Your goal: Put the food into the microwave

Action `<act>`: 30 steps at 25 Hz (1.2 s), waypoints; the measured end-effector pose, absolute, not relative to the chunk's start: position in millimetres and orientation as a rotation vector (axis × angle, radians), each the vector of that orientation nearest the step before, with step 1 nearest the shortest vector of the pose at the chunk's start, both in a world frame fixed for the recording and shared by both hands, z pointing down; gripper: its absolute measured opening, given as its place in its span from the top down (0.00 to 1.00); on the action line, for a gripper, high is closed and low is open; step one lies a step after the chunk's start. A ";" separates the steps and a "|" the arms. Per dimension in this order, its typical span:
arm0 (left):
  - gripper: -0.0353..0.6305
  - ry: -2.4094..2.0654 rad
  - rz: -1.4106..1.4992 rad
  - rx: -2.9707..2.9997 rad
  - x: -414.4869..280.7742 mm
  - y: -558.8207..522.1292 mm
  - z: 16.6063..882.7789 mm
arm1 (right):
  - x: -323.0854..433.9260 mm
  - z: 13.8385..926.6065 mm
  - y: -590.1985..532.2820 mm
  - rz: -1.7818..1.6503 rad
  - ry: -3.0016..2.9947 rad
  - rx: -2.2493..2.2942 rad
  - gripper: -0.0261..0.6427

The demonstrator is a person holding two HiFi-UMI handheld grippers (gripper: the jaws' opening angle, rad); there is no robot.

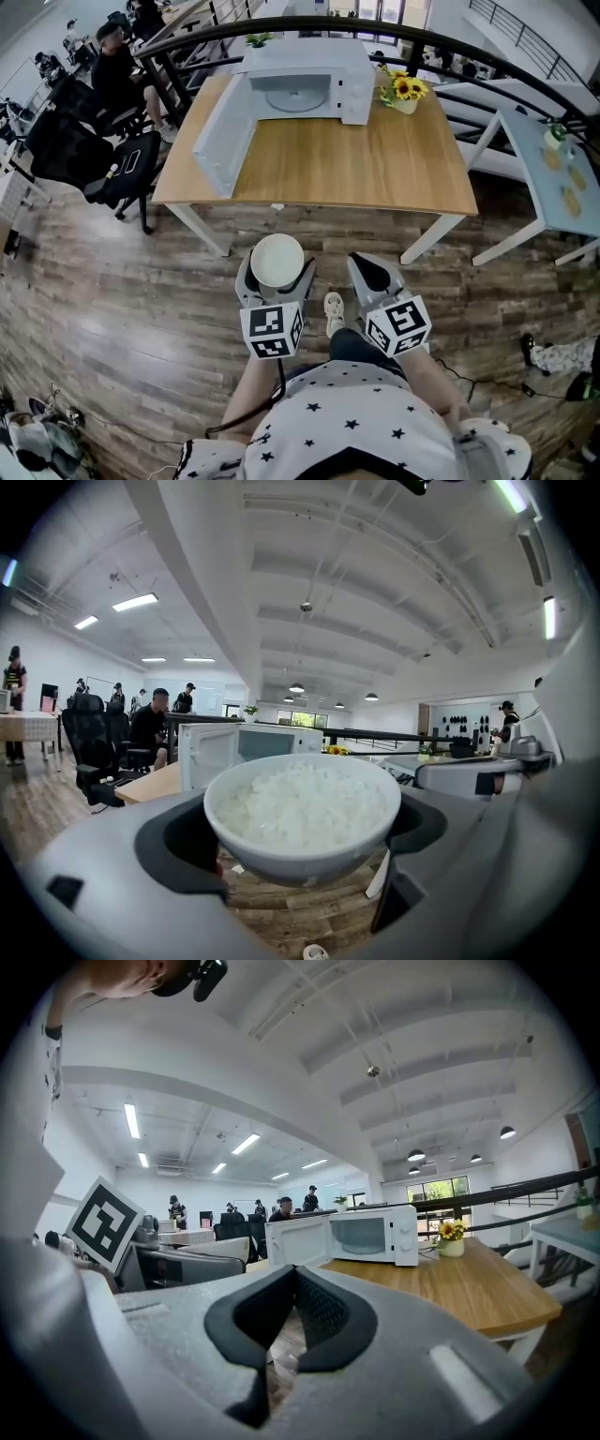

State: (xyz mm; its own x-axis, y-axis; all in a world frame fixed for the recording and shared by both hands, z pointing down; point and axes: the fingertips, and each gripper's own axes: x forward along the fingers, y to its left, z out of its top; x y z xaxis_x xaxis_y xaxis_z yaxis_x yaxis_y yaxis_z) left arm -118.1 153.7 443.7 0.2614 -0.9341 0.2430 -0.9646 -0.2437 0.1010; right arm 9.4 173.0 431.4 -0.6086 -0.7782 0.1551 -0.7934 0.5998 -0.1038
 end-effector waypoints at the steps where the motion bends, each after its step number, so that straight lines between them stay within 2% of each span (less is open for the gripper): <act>1: 0.21 -1.775 0.193 2.296 -118.7 144.4 443.4 | 8.8 429.7 163.2 0.241 -2.728 1.334 0.95; 10: 0.21 -1.822 0.170 2.288 -118.5 69.9 450.6 | 7.4 432.6 83.3 0.176 -2.769 1.283 0.95; 17: 0.21 -1.831 0.172 2.242 -109.8 -17.8 414.2 | 13.6 394.8 -12.3 0.204 -2.785 1.228 0.95; 30: 0.21 -1.896 0.171 2.183 -94.1 -114.6 420.2 | 26.3 404.9 -115.6 0.203 -2.810 1.116 0.95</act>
